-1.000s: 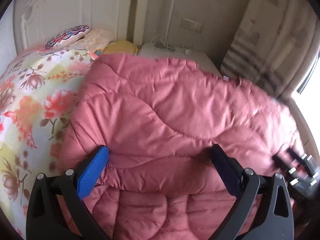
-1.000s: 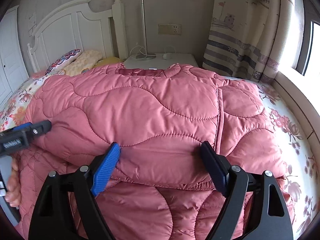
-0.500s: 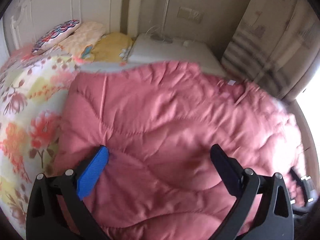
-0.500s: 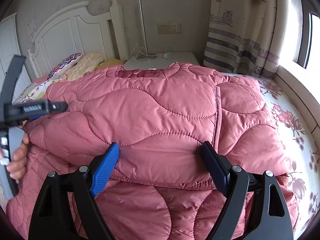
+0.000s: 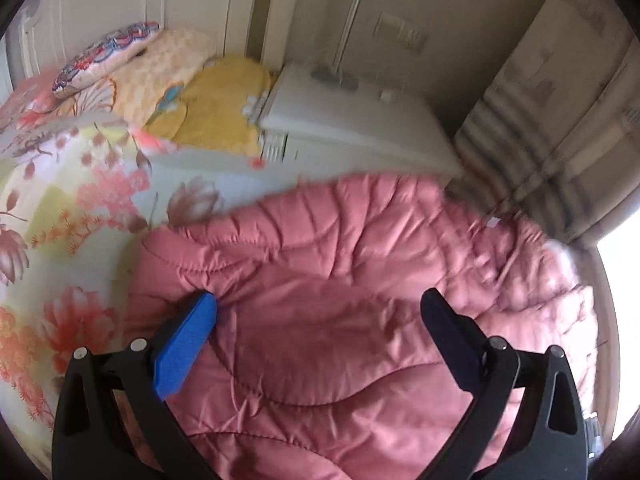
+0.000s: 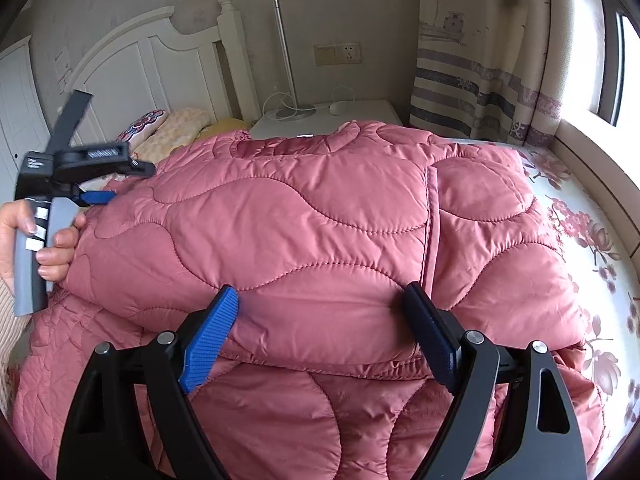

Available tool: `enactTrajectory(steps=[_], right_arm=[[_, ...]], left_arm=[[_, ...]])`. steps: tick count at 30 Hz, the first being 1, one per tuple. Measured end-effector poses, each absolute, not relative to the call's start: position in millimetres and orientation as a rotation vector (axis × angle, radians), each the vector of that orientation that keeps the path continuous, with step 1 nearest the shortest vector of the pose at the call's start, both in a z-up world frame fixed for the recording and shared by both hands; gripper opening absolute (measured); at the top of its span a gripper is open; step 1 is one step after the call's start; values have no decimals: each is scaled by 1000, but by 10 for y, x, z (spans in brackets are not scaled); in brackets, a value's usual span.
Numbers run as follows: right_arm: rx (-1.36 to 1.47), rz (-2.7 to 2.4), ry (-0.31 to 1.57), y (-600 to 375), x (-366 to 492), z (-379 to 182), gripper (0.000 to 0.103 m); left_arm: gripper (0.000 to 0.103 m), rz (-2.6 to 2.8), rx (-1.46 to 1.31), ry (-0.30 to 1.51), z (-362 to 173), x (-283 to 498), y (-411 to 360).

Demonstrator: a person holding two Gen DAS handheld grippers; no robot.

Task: Fold large clothes

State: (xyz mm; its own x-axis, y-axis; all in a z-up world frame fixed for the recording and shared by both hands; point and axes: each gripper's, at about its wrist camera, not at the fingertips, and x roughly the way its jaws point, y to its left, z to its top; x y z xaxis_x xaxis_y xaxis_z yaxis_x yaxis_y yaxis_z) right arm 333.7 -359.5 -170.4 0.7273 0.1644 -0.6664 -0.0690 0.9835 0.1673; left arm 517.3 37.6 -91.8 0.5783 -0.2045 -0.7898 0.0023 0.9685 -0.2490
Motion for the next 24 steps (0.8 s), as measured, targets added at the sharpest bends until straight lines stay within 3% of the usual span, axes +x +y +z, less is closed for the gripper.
enactTrajectory(steps=[6, 14, 24], right_arm=[[139, 135, 747, -3596, 3337, -1708, 81], [149, 136, 749, -3614, 3343, -1708, 82], [137, 131, 752, -3598, 3348, -1716, 83]], left_arm=[[101, -94, -266, 971, -1083, 5237, 538], [101, -82, -144, 744, -721, 4268, 283], [101, -45, 64, 827, -1040, 3680, -102]])
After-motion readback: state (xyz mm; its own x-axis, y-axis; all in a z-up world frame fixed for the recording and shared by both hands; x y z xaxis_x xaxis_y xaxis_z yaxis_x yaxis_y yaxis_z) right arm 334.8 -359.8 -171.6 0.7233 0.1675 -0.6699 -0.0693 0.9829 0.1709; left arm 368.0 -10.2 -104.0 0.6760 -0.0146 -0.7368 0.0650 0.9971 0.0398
